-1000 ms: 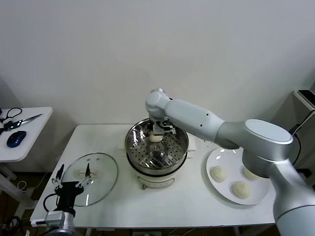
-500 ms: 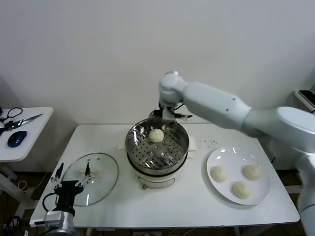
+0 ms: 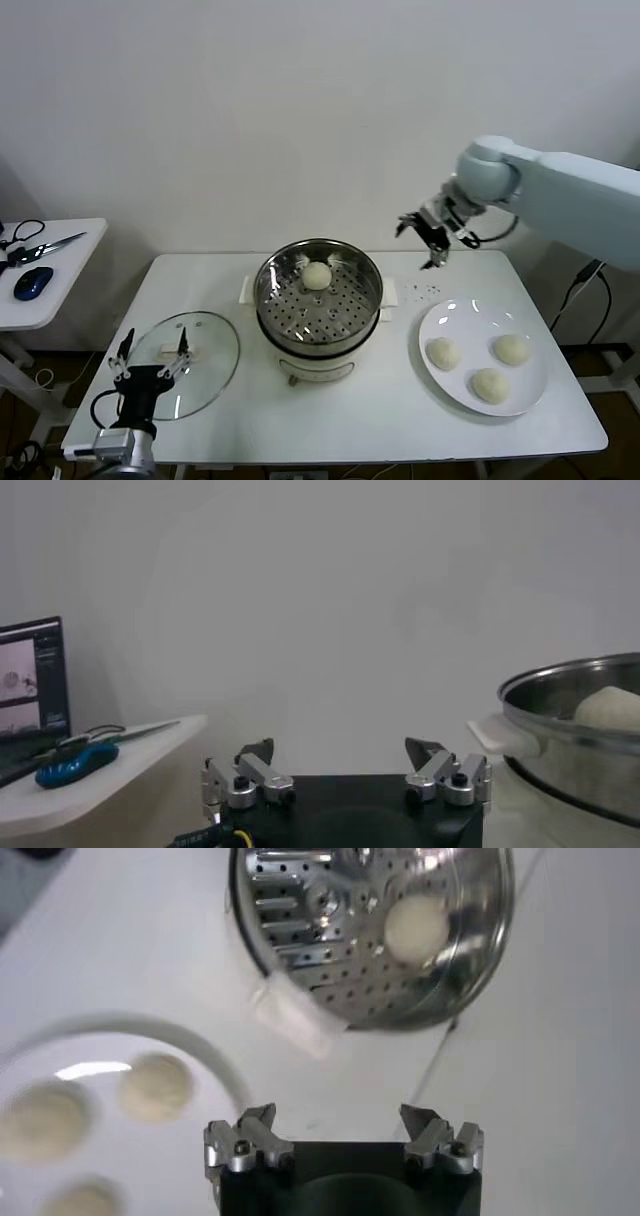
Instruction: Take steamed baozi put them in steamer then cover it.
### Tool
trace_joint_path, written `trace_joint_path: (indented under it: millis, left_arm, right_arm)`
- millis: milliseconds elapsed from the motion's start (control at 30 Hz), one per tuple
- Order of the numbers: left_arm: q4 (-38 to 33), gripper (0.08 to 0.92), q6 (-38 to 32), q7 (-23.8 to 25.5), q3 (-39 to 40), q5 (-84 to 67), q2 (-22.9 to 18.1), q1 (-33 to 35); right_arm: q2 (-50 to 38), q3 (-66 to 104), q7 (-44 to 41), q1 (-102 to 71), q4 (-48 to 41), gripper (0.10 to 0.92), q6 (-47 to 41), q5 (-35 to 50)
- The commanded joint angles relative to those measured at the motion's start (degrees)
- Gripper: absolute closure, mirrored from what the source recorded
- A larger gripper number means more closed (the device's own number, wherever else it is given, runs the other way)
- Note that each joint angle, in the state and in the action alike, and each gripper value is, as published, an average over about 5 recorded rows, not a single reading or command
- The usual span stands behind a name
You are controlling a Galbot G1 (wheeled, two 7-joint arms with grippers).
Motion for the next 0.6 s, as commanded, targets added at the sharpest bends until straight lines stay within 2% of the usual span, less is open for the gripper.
trace_joint_path:
  millis: [33,267,600]
  left_arm:
    - [-0.27,0.177,-0.23,0.01,-0.1,0.34,0.06,0.52]
    - [0.26,0.177,-0.38,-0.04,-0.52,0.55,0.08,0.85]
    - [0.44,0.177,-0.61,-0.04,-0.81,0.56,0.14,1.31]
  right_arm:
    - [-13.18,11.87,-0.59,-22.53,1.37,0.203,-11.13,1.32]
    - [-8.63,22.55,-0.04,-37.14,-3.63,0.203,-9.58,-6.13]
    - [-0.95,26.65,0.48,-40.84,-10.35,0.203,-8.86,-9.2]
